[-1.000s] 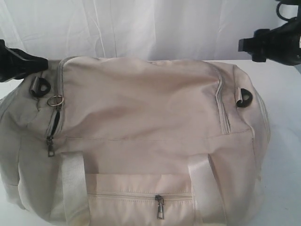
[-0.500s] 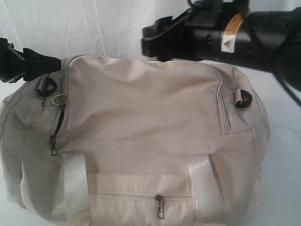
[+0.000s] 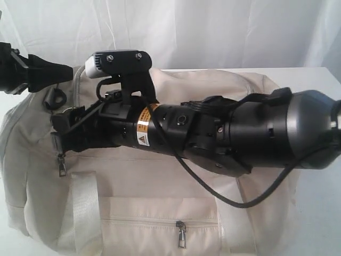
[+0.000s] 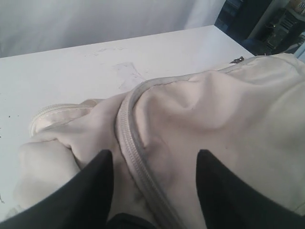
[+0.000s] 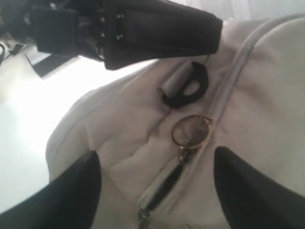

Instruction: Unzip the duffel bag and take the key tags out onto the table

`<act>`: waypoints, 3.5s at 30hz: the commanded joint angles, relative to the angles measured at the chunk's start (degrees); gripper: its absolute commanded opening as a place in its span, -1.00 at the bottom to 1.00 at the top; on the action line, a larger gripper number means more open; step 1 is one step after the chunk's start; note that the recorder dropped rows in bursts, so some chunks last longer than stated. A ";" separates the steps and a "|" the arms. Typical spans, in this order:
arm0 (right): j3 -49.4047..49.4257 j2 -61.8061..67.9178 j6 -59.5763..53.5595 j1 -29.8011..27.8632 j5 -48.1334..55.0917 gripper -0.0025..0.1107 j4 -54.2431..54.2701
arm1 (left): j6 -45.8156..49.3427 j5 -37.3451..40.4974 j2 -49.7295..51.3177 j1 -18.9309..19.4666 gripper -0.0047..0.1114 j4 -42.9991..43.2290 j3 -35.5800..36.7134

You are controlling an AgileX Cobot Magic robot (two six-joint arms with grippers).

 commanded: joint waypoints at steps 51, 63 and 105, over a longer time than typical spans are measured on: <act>-12.86 8.62 7.97 0.46 8.18 -0.96 9.98 | 0.13 -4.93 -0.73 0.13 0.04 -1.71 -0.32; -12.91 6.21 -2.40 -1.20 5.22 -0.96 9.98 | 0.13 -8.07 -0.73 0.13 0.04 0.36 -0.32; -12.91 6.21 -4.79 -7.69 0.92 -0.96 10.18 | 20.75 -5.62 -0.73 0.82 0.15 2.60 -0.02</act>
